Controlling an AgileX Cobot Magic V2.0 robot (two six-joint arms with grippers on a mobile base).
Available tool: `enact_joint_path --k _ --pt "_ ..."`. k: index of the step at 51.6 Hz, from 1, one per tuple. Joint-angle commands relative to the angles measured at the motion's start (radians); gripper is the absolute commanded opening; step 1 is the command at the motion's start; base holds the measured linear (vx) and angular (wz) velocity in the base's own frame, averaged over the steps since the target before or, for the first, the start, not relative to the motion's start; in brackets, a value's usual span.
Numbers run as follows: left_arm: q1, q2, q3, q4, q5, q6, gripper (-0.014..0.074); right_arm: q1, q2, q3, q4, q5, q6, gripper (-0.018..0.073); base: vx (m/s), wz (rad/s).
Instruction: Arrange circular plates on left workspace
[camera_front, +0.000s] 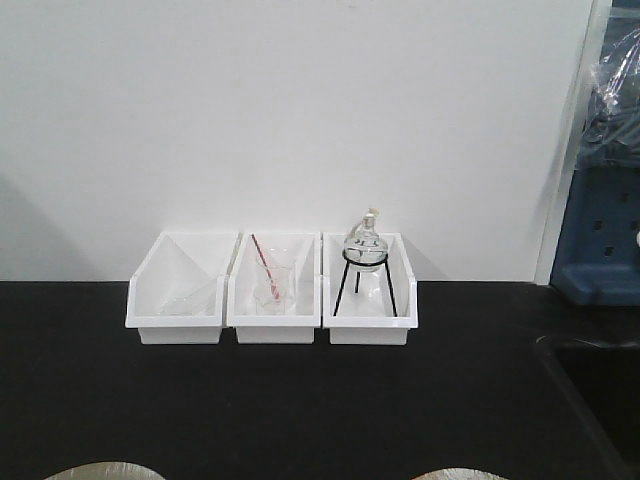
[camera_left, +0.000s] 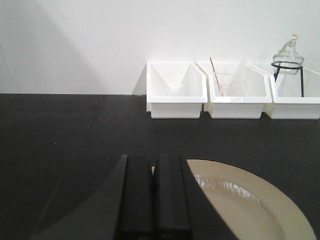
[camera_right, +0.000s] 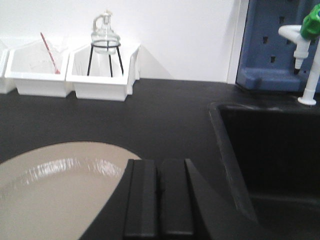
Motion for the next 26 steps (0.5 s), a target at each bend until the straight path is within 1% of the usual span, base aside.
enact_joint_path --k 1,4,6,8,11,17,20,22,26 --pt "-0.005 -0.016 0.006 -0.011 -0.155 -0.02 0.0002 -0.004 -0.013 0.017 0.004 -0.191 0.01 -0.0002 0.0 0.0" --pt "-0.005 -0.016 -0.018 -0.052 -0.231 -0.066 0.0002 -0.004 -0.013 0.01 0.041 -0.285 0.038 -0.0002 0.0 0.0" --pt "-0.005 -0.016 -0.045 -0.083 -0.266 -0.1 0.0002 -0.004 -0.013 -0.009 0.057 -0.312 0.045 -0.0002 0.0 0.0" --pt "-0.005 -0.014 -0.085 -0.109 -0.27 -0.117 0.0002 -0.004 -0.01 -0.05 0.059 -0.304 0.043 -0.0002 0.0 0.0" --pt "-0.005 0.0 -0.166 -0.112 -0.244 -0.112 0.0002 -0.004 0.012 -0.122 0.051 -0.26 0.03 -0.0002 0.0 0.0" --pt "-0.005 0.114 -0.36 -0.113 -0.106 -0.106 0.0002 -0.004 0.119 -0.287 0.024 -0.169 -0.018 -0.0002 0.0 -0.01" --pt "-0.005 0.235 -0.462 -0.113 -0.019 -0.118 0.0002 -0.004 0.196 -0.352 0.011 -0.143 -0.045 -0.0002 0.0 -0.01" --pt "-0.005 0.312 -0.537 -0.113 0.032 -0.13 0.0002 -0.004 0.246 -0.393 0.01 -0.137 -0.05 -0.0002 0.0 0.0" --pt "-0.005 0.474 -0.663 -0.113 0.146 -0.131 0.0002 -0.004 0.349 -0.467 0.01 -0.136 -0.05 -0.0002 0.0 0.0"
